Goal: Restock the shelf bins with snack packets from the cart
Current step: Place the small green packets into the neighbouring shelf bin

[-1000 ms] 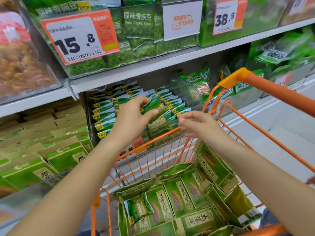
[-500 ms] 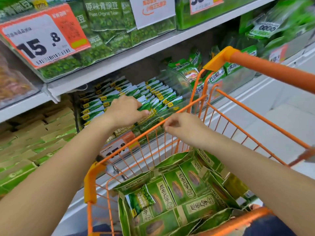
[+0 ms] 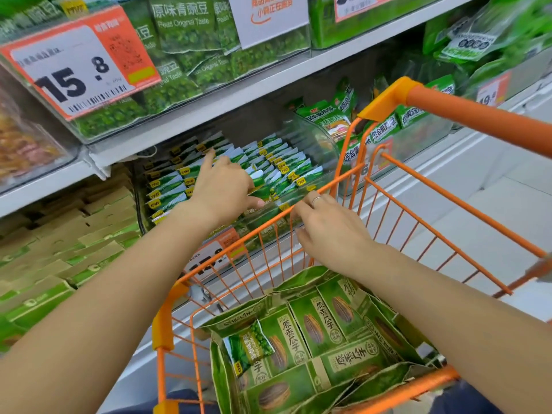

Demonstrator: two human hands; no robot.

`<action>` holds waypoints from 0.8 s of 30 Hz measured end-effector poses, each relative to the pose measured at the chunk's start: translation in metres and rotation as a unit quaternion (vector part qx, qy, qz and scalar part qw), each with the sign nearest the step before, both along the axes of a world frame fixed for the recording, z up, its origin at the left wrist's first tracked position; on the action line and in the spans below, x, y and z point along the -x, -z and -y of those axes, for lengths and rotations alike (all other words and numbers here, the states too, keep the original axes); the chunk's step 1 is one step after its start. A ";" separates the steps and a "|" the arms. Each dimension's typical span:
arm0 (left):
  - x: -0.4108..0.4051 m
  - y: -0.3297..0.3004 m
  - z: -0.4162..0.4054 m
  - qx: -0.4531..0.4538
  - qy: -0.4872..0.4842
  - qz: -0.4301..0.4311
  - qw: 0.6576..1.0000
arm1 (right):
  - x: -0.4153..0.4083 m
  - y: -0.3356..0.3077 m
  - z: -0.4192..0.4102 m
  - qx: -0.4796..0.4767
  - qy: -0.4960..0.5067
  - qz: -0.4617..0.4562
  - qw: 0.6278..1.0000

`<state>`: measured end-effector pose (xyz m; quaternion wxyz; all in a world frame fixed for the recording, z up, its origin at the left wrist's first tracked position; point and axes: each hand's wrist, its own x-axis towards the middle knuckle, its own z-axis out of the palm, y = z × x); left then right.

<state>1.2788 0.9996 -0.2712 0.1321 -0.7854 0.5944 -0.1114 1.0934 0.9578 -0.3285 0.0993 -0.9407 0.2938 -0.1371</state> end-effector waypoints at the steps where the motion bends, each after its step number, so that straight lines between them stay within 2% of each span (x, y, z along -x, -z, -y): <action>1: -0.001 0.002 0.000 0.004 -0.010 -0.033 0.999 | 0.001 0.000 0.000 -0.002 -0.001 -0.003 1.000; 3: -0.007 0.005 -0.001 0.033 -0.023 -0.104 0.994 | 0.002 0.000 0.001 -0.010 -0.004 -0.016 1.000; 6: -0.012 0.011 -0.008 0.103 -0.013 -0.158 0.982 | 0.002 0.003 0.001 -0.021 -0.015 -0.041 0.999; 8: -0.011 0.015 -0.011 0.131 -0.004 -0.157 0.979 | 0.002 0.004 0.001 -0.026 -0.022 -0.047 0.998; 13: -0.007 0.019 -0.013 0.135 0.019 -0.118 0.984 | 0.000 0.007 -0.001 -0.014 -0.049 -0.072 0.996; 15: 0.005 0.013 -0.031 0.232 0.074 -0.116 0.963 | 0.000 0.010 -0.004 -0.030 -0.087 -0.120 0.988; 16: 0.015 0.012 -0.045 0.276 0.105 -0.145 0.944 | -0.001 0.013 -0.006 -0.036 -0.109 -0.148 0.982; 17: 0.024 0.015 -0.061 0.273 0.117 -0.194 0.935 | -0.001 0.015 -0.009 -0.037 -0.128 -0.175 0.976; 18: 0.036 0.019 -0.078 0.220 0.099 -0.247 0.939 | -0.002 0.018 -0.011 -0.038 -0.140 -0.199 0.969; 19: 0.044 0.029 -0.092 0.116 0.060 -0.287 0.949 | -0.002 0.020 -0.013 -0.041 -0.147 -0.221 0.963; 20: 0.051 0.042 -0.103 -0.028 0.022 -0.297 0.954 | -0.003 0.022 -0.014 -0.049 -0.151 -0.241 0.957; 22: 0.053 0.073 -0.112 -0.275 -0.010 -0.273 0.922 | -0.005 0.027 -0.018 -0.072 -0.156 -0.275 0.946; 24: 0.050 0.104 -0.111 -0.381 -0.037 -0.219 0.898 | -0.004 0.030 -0.023 -0.093 -0.164 -0.302 0.935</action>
